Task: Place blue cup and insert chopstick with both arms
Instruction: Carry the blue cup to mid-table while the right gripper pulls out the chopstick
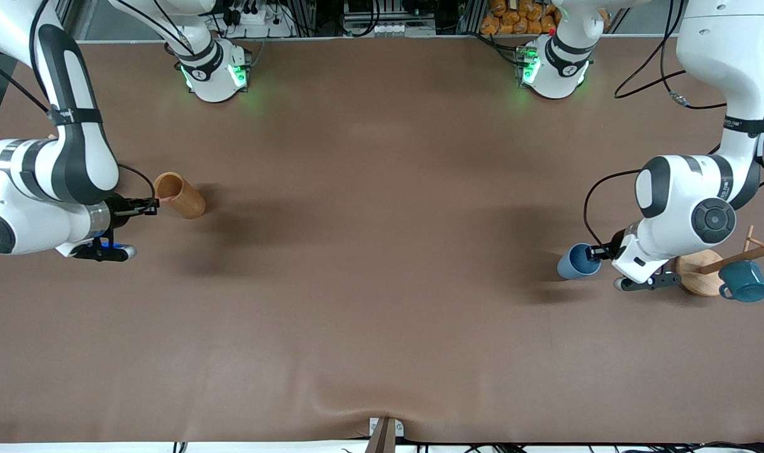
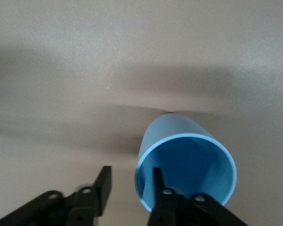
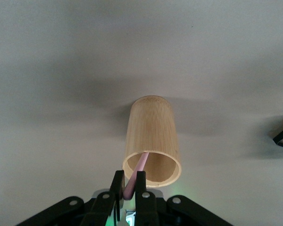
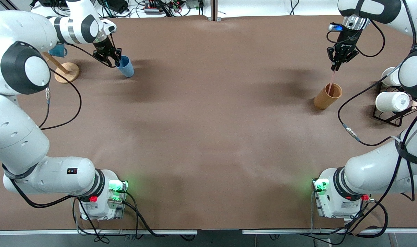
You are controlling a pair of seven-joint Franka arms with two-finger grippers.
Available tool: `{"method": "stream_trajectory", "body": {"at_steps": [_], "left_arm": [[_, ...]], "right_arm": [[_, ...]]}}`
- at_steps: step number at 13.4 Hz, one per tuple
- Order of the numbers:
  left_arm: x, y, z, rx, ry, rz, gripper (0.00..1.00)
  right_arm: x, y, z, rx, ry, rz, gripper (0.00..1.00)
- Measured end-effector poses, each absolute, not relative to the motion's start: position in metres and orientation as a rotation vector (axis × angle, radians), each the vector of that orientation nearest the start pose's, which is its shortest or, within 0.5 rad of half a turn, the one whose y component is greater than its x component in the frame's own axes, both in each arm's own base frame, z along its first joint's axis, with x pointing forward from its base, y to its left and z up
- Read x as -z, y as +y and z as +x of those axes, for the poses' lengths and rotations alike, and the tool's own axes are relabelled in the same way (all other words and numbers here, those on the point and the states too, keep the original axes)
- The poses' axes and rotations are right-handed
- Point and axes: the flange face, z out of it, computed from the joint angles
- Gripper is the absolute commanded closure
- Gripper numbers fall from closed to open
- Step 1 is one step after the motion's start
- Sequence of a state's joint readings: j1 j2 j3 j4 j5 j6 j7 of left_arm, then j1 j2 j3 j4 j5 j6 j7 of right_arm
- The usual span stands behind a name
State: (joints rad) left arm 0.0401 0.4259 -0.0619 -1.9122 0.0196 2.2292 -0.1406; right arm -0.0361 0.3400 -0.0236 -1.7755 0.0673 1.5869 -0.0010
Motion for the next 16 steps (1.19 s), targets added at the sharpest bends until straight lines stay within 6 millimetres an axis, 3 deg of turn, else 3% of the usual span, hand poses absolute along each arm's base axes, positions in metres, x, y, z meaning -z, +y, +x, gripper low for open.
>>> {"method": "stream_trajectory", "body": {"at_steps": [4,6,9,12,14,16], "left_arm": [[-0.267,-0.021,0.618,-0.153,-0.150,-3.143,1.00],[-0.277,-0.052,0.620,-0.127,-0.102,-3.163,1.00],[-0.314,-0.139,0.613,-0.135,-0.016,-3.204,1.00],[-0.341,-0.241,0.588,-0.138,-0.004,-3.229,1.00],[-0.347,-0.314,0.560,-0.138,-0.058,-3.229,1.00],[-0.348,-0.385,0.528,-0.149,-0.119,-3.231,1.00]], "right_arm": [[-0.348,-0.028,0.575,-0.845,0.117,-2.946,1.00],[-0.384,-0.028,0.581,-0.882,0.109,-2.934,1.00],[-0.454,-0.025,0.589,-0.877,0.100,-2.939,1.00],[-0.531,-0.009,0.595,-0.756,0.084,-2.978,1.00],[-0.571,0.017,0.597,-0.628,0.031,-3.009,1.00],[-0.602,0.056,0.596,-0.526,0.010,-3.033,1.00]]}}
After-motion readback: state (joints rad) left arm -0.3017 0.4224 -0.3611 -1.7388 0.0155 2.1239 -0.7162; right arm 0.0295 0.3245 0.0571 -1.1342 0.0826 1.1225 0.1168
